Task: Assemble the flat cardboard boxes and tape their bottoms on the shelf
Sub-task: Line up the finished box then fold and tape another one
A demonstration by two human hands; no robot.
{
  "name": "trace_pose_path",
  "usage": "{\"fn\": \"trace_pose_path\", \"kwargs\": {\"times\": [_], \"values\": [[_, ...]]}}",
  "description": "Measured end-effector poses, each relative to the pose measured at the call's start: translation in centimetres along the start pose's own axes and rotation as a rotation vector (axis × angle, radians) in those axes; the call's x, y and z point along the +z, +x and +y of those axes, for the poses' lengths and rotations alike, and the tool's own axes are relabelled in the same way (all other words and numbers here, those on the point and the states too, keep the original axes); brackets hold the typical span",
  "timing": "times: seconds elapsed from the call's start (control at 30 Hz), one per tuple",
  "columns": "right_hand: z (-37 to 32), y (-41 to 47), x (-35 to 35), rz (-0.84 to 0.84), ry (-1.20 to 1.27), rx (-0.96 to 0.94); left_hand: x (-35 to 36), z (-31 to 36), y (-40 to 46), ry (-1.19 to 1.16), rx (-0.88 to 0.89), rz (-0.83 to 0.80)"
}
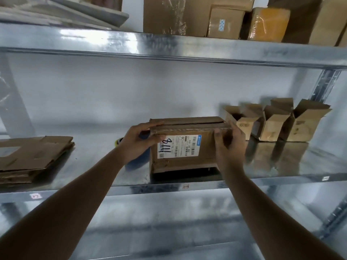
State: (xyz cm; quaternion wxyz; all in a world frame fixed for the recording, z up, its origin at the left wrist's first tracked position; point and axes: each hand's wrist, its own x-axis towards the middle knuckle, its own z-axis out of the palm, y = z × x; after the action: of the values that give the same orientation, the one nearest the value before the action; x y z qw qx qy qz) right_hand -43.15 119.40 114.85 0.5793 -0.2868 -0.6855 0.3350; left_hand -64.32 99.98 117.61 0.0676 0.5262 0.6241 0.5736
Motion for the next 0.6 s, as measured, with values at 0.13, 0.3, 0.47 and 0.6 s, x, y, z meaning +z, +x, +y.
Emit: {"fn": "trace_pose_path", "kwargs": {"times": [0.13,0.3,0.47,0.6], "values": [[1.1,1.1,0.4,0.074,-0.083,0.095,0.6,-0.9,1.5,-0.029,-0.025,0.058],[3.2,1.4,1.3,-0.077,-0.152,0.354,0.5,-2.2,3.3,-0.037,-0.053,0.067],[5.2,1.4,2.5,-0.202,-0.144,0.475,0.3,-3.4,4.6,-0.095,-0.076,0.052],[5.1,1.5,3.5,-0.164,-0.045,0.521,-0.2,-4.2,5.5,-0.106,-0.09,0.054]]}}
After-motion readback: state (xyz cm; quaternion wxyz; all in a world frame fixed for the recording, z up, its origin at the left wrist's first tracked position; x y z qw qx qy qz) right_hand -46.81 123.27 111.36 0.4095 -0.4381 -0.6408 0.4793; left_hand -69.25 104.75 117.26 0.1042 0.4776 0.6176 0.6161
